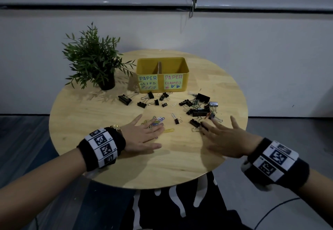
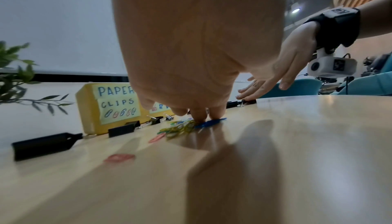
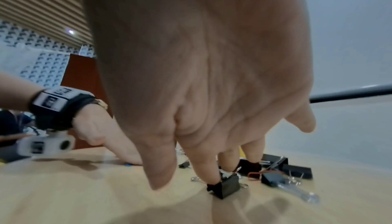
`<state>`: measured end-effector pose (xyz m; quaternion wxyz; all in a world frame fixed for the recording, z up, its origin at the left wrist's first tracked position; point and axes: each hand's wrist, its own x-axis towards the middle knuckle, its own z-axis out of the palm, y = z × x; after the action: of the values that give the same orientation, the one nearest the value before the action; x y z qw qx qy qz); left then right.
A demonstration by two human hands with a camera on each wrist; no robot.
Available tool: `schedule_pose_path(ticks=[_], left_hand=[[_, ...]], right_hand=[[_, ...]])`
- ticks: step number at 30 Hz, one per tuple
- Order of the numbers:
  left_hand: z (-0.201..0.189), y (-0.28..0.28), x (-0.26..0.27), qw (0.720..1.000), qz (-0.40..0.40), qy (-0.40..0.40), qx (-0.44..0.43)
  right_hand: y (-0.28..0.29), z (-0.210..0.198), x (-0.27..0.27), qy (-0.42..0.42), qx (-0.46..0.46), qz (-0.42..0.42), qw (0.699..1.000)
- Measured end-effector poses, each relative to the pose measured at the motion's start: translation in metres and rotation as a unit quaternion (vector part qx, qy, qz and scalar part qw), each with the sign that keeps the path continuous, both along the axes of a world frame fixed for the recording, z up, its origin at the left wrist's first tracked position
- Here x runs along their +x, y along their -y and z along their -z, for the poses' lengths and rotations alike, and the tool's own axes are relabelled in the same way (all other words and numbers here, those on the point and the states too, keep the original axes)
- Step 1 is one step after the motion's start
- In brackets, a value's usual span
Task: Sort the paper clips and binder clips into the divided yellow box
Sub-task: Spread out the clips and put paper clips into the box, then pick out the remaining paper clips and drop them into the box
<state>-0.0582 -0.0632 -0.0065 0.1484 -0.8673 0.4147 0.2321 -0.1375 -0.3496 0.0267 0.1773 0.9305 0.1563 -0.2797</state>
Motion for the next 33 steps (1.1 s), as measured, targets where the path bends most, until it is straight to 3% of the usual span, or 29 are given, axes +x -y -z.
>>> schedule_pose_path(ticks=[3, 7, 14, 18, 20, 23, 26, 33], left_hand=[[-0.001, -0.004, -0.002, 0.998, -0.030, -0.019, -0.050], [-0.005, 0.007, 0.005, 0.992, -0.082, -0.022, -0.088], [0.000, 0.049, 0.034, 0.996, -0.056, -0.017, -0.069], [-0.009, 0.038, 0.037, 0.996, -0.056, -0.036, -0.065], [-0.015, 0.020, 0.031, 0.990, -0.075, -0.049, -0.108], [-0.018, -0.012, 0.021, 0.958, -0.191, 0.005, -0.214], [-0.019, -0.025, 0.018, 0.931, -0.293, 0.012, -0.215], [0.000, -0.002, 0.029, 0.910, -0.336, 0.004, -0.243]], right_hand=[[-0.017, -0.001, 0.016, 0.048, 0.039, -0.028, 0.998], [-0.050, 0.002, 0.034, 0.048, 0.045, -0.080, 0.995], [-0.051, -0.002, 0.038, 0.042, -0.018, -0.064, 0.997], [-0.045, 0.000, 0.050, 0.072, -0.010, -0.024, 0.997], [-0.047, -0.001, 0.058, 0.119, 0.038, -0.044, 0.991], [-0.063, 0.001, 0.070, 0.160, 0.174, -0.056, 0.970], [-0.085, 0.008, 0.084, 0.083, 0.234, 0.002, 0.969], [-0.120, 0.026, 0.114, 0.027, 0.293, 0.069, 0.953]])
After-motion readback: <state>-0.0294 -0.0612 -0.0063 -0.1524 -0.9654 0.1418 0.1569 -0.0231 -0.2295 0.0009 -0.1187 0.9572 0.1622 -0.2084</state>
